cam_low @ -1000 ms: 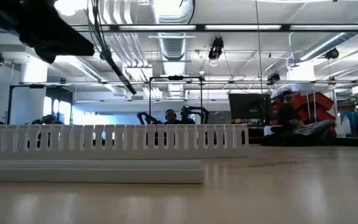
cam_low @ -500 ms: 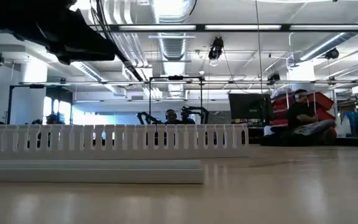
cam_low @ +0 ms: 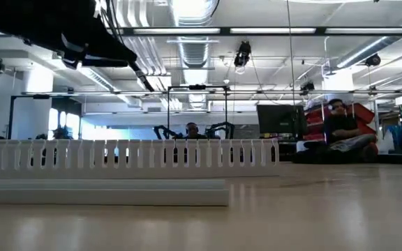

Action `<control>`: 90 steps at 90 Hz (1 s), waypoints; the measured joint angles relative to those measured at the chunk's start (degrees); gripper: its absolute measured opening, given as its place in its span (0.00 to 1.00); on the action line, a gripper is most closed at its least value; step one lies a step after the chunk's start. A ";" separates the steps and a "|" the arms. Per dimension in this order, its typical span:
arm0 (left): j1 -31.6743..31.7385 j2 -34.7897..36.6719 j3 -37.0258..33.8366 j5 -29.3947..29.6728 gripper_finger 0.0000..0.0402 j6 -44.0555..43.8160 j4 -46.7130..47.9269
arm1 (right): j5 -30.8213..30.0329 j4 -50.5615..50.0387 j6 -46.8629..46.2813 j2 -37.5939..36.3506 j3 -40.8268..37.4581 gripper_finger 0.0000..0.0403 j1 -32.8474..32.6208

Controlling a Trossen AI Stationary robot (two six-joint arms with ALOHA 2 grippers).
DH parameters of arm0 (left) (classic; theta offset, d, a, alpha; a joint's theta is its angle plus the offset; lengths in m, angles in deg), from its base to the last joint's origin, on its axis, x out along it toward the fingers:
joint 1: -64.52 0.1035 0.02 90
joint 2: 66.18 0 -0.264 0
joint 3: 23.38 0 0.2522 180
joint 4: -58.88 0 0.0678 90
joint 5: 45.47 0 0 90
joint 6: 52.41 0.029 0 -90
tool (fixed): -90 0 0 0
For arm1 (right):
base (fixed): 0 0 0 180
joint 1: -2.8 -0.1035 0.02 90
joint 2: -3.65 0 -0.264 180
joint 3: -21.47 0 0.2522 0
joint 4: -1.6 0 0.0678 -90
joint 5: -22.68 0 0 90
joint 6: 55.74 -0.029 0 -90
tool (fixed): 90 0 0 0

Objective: Ziptie cables
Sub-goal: Put the zip-tied cables in the cable duct

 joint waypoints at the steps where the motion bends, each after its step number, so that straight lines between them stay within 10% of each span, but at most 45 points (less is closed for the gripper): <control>1: 0.04 -0.09 0.00 0.01 0.59 0.03 -0.17 | 0.00 0.02 0.00 0.01 0.00 0.01 0.00; 67: 1.29 -1.77 0.01 -2.24 0.04 0.41 -2.35 | -0.20 -0.28 0.43 0.06 0.02 0.01 0.00; 90: -0.79 5.53 0.02 -6.37 0.06 -3.34 7.03 | -3.89 -14.57 -4.93 -0.53 0.07 0.01 0.02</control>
